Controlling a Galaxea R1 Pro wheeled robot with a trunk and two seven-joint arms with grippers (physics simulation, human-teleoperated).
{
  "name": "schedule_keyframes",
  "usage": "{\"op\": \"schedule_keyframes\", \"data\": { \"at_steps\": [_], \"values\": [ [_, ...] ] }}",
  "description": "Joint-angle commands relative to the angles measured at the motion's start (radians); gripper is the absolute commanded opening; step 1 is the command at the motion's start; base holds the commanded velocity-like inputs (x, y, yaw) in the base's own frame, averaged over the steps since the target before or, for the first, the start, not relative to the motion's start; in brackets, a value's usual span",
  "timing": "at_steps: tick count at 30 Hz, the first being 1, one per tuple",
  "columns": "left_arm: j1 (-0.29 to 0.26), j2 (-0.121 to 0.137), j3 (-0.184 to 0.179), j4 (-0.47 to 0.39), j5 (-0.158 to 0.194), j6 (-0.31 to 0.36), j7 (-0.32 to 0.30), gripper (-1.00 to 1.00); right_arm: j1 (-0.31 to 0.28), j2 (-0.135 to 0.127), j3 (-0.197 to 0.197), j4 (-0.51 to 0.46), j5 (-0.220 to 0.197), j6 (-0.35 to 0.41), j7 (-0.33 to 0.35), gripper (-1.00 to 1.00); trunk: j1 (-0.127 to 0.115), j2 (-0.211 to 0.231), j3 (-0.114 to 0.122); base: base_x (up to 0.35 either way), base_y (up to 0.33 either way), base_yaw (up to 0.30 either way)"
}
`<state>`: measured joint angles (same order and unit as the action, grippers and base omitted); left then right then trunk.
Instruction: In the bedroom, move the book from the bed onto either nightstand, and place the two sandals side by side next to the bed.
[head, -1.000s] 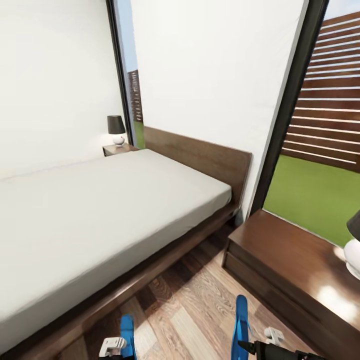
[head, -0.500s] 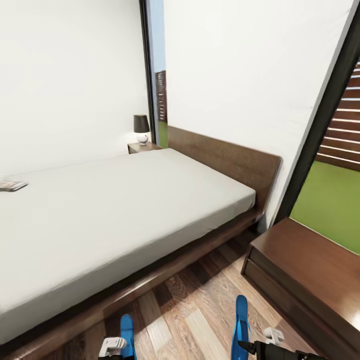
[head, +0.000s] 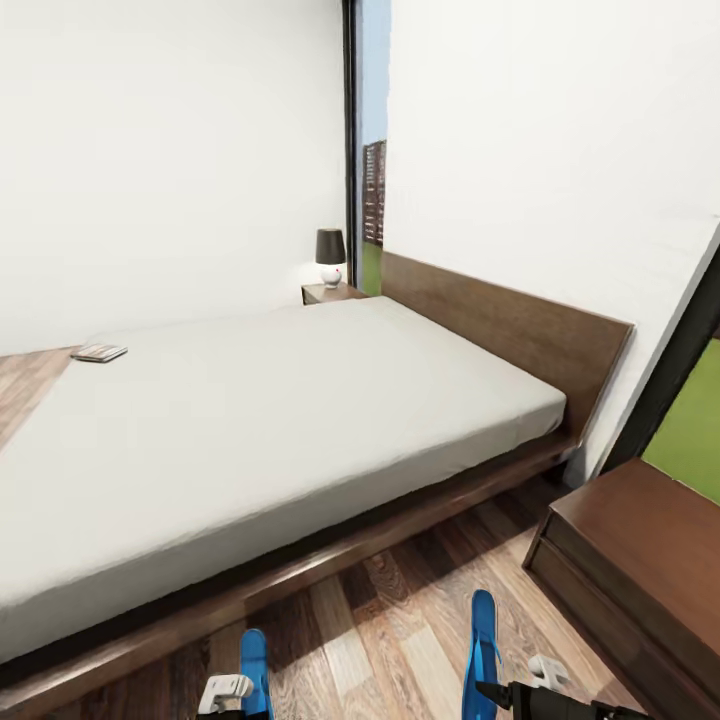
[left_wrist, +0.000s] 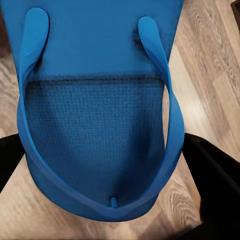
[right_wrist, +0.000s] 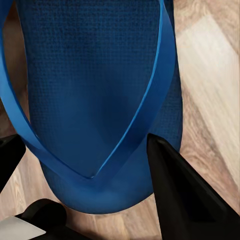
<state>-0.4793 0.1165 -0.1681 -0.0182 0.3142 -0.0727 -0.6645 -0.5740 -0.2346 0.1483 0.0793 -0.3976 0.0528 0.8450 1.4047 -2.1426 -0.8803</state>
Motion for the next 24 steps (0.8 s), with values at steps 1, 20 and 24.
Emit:
{"op": "schedule_keyframes", "data": {
  "at_steps": [1, 20, 24],
  "values": [
    [-0.001, 0.000, -0.008, 0.001, 0.005, -0.007, -0.001, -1.00, -0.001, 0.000, 0.005, 0.002, -0.012, 0.007, 0.003, -1.00, 0.000, 0.000, -0.001, 0.000, 0.000, 0.293],
    [-0.001, 0.000, -0.009, 0.001, 0.005, -0.007, -0.001, -1.00, -0.001, 0.001, 0.005, 0.002, -0.012, 0.007, 0.003, -1.00, 0.000, 0.000, -0.001, 0.000, 0.000, 0.293],
    [-0.001, 0.000, -0.008, 0.001, 0.005, -0.007, -0.001, -1.00, -0.001, 0.001, 0.005, 0.002, -0.012, 0.007, 0.003, -1.00, 0.000, 0.000, -0.001, 0.000, 0.000, 0.293]
  ]
}}
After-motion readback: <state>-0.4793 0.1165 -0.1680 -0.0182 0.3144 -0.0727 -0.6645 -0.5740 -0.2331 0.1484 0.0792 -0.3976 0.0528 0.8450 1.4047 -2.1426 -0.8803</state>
